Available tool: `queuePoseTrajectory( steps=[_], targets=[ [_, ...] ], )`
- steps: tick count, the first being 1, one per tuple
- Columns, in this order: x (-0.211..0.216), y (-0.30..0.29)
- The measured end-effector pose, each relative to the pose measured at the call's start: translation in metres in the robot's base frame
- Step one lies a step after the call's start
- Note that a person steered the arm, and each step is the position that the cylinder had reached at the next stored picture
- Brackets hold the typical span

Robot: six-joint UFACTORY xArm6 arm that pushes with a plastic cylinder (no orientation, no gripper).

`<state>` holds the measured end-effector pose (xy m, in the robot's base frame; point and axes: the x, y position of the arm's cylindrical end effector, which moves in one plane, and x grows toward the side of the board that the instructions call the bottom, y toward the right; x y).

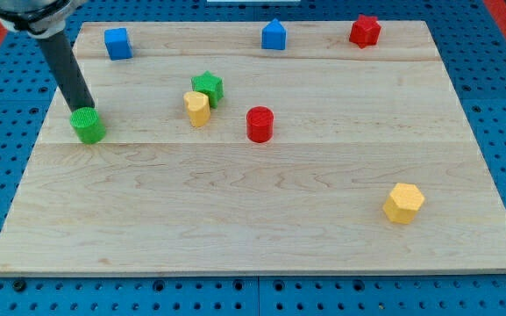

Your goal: Place the yellow heart at the bottom of the blue triangle

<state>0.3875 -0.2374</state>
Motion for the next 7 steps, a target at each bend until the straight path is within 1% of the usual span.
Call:
queuePoseTrajectory(
  steps=[2,3,4,5,6,7],
  targets=[
    [-0.008,-0.002],
    [-0.016,0.002],
    [-0.014,0.016],
    [0.0,0.054],
    [0.014,0.123],
    [0.009,0.187]
  ],
)
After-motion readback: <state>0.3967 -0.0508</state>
